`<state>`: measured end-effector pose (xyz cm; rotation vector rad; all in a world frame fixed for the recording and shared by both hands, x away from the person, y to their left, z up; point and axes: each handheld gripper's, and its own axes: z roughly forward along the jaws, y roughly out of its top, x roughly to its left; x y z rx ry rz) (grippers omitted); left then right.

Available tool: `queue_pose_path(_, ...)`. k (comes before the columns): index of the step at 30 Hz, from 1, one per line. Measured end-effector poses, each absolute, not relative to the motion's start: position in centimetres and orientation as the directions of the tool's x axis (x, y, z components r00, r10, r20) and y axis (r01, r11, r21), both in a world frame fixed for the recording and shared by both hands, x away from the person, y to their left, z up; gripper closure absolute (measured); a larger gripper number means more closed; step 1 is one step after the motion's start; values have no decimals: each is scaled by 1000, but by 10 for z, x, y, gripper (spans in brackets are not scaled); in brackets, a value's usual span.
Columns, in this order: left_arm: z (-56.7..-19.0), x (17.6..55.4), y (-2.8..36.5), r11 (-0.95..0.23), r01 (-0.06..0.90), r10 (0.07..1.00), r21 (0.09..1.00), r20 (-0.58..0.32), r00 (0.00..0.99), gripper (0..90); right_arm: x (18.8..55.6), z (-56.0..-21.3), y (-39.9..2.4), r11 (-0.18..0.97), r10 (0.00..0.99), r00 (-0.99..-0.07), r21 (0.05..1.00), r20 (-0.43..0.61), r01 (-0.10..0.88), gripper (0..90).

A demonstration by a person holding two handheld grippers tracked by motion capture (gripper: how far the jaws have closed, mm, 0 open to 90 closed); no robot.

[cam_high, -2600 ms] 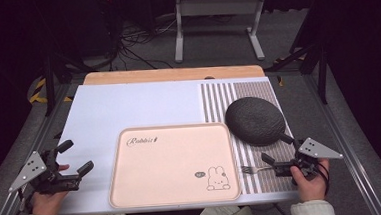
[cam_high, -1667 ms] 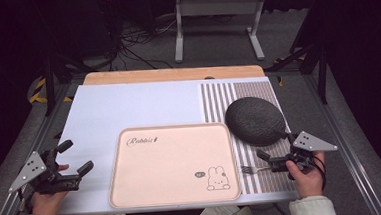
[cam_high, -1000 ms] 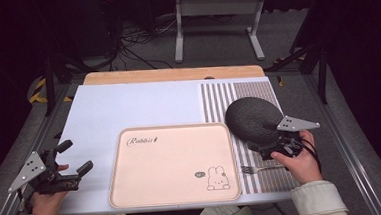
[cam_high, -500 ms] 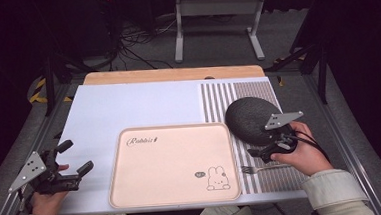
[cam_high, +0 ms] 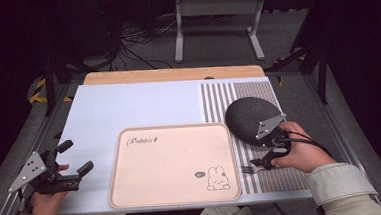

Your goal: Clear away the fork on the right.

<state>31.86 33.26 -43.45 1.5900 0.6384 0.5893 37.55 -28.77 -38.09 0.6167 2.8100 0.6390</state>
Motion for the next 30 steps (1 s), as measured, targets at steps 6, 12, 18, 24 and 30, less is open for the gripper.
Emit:
queue_pose_path(6, -434, 319, 333, -85, 67, 698, 994, 12, 716, 0, 375, -387, -286, 865, 392, -915, 377, -94, 331, 132)
queue_pose_path(12, -434, 319, 332, -86, 66, 698, 994, 12, 716, 0, 374, -393, -286, 889, 359, -930, 332, -79, 315, 147)
queue_pose_path(18, -434, 318, 332, -85, 66, 699, 994, 12, 715, 0, 374, -398, -285, 906, 339, -937, 296, -81, 303, 153)
queue_pose_path(24, -434, 318, 333, -85, 67, 699, 994, 12, 715, 0, 374, -403, -283, 927, 300, -951, 258, -72, 273, 169)
queue_pose_path(30, -434, 318, 333, -86, 67, 700, 994, 12, 714, 0, 374, -407, -278, 937, 252, -965, 268, -71, 224, 194)
